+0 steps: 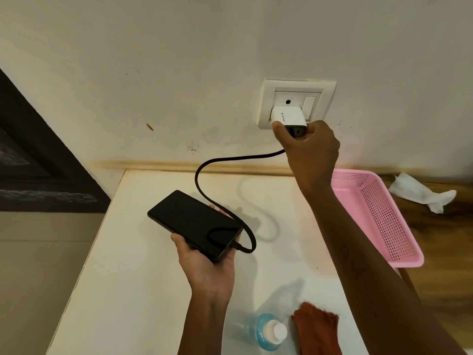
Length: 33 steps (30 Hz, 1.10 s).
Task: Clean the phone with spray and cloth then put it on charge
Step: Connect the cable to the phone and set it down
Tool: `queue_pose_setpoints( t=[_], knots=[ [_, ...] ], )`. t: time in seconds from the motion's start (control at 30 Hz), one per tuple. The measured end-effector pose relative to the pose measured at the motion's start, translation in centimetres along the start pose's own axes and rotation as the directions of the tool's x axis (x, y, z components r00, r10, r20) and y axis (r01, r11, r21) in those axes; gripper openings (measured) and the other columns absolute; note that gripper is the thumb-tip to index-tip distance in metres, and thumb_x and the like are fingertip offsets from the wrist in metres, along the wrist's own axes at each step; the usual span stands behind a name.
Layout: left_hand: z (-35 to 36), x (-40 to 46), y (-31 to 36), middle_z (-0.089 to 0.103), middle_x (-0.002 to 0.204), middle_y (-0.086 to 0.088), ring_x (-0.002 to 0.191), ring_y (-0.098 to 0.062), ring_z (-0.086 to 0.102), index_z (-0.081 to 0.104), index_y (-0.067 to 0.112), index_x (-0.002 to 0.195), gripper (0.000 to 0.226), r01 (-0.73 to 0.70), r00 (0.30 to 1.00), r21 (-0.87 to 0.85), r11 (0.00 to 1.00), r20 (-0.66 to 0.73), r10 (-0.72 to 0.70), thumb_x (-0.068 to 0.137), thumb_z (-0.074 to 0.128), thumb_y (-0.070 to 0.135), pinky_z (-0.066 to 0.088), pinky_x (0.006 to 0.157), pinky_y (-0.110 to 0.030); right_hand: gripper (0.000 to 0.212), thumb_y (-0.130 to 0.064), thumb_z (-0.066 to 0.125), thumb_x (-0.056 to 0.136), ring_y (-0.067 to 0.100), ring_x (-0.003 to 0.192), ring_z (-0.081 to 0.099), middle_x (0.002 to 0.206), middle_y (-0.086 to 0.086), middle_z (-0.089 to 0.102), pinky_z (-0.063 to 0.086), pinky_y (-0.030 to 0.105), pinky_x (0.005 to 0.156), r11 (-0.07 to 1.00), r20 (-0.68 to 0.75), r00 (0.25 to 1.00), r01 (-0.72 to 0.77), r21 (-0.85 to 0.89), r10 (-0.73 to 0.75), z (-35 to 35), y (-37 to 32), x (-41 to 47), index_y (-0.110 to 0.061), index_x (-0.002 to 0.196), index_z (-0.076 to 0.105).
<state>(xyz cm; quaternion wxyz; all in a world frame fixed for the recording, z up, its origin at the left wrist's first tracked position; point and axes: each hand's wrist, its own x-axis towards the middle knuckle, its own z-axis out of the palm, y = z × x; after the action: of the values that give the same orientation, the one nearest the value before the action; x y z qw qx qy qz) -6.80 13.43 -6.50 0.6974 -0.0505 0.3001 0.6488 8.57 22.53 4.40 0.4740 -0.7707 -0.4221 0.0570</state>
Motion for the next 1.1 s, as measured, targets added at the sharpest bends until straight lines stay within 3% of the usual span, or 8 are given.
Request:
queue_pose_setpoints(
  t=[0.17,0.37,0.67,0.87,0.93,1.03,1.1],
  knots=[
    [-0.1,0.1,-0.1,0.07,0.112,-0.01,0.099,-0.03,0.069,0.058,0.025,0.125,0.052,-0.001,1.0,0.011,1.0,0.005,0.001,0.096,0.028,0.057,0.05,0.09,-0.057,0.067,-0.069,0.064,0.066,0.014,0.083,0.055,0.092,-0.003,0.06,0.039,0.027,0.065,0.995,0.057,0.998,-0.017,-0.101,0.023,-1.3,0.5,-0.6,-0.015,0.105,0.055],
    [-0.1,0.0,0.1,0.07,0.115,-0.009,0.107,-0.03,0.066,0.061,0.025,0.121,0.052,0.003,1.0,-0.016,1.0,0.001,-0.003,0.096,0.028,0.057,0.047,0.094,-0.056,0.022,-0.034,0.054,0.089,0.018,0.07,0.051,0.084,0.005,0.067,0.03,0.025,0.06,0.976,0.017,0.996,0.094,-0.198,-0.093,-1.3,0.2,-1.7,-0.012,0.087,0.059],
    [-0.1,-0.1,0.0,0.069,0.115,-0.009,0.108,-0.031,0.065,0.06,0.027,0.122,0.05,-0.002,1.0,-0.008,1.0,0.01,0.002,0.095,0.031,0.057,0.047,0.094,-0.057,0.022,-0.022,0.045,0.096,0.021,0.068,0.044,0.086,0.012,0.066,0.027,0.027,0.062,0.935,0.066,0.986,0.164,-0.313,-0.151,-0.8,-0.3,-0.9,-0.005,0.089,0.057],
    [0.0,0.0,0.0,0.069,0.115,-0.01,0.104,-0.031,0.067,0.059,0.027,0.123,0.05,0.002,1.0,0.013,1.0,-0.016,-0.002,0.094,0.033,0.058,0.049,0.092,-0.056,0.024,-0.031,0.047,0.095,0.019,0.066,0.047,0.078,0.003,0.061,0.027,0.026,0.051,0.943,0.021,0.981,0.194,-0.271,-0.195,-1.0,0.7,-1.3,-0.011,0.083,0.054],
    [0.0,0.1,0.1,0.069,0.116,-0.009,0.103,-0.031,0.067,0.06,0.027,0.122,0.051,-0.002,1.0,0.007,1.0,-0.02,0.002,0.094,0.031,0.058,0.048,0.093,-0.056,0.027,-0.034,0.044,0.096,0.018,0.066,0.05,0.075,-0.003,0.058,0.027,0.022,0.047,0.969,-0.049,0.98,0.184,-0.167,-0.195,-1.2,1.1,-1.1,-0.014,0.081,0.055],
    [0.0,0.3,0.2,0.069,0.116,-0.011,0.101,-0.031,0.068,0.06,0.026,0.123,0.053,-0.005,1.0,0.0,1.0,-0.022,0.005,0.095,0.029,0.058,0.051,0.088,-0.055,0.016,-0.015,0.044,0.094,0.021,0.075,0.06,0.089,0.003,0.063,0.041,0.024,0.059,0.958,-0.131,0.951,0.271,-0.093,-0.281,-1.6,2.0,0.0,-0.012,0.101,0.058],
    [0.0,0.3,0.1,0.069,0.116,-0.011,0.102,-0.031,0.068,0.059,0.025,0.124,0.054,0.006,1.0,-0.001,1.0,-0.021,-0.006,0.095,0.028,0.059,0.052,0.087,-0.053,0.044,0.001,0.048,0.086,0.023,0.084,0.06,0.108,0.01,0.06,0.05,0.033,0.064,0.924,-0.064,0.937,0.324,-0.205,-0.342,-1.7,2.6,0.7,-0.014,0.127,0.048]
  ],
)
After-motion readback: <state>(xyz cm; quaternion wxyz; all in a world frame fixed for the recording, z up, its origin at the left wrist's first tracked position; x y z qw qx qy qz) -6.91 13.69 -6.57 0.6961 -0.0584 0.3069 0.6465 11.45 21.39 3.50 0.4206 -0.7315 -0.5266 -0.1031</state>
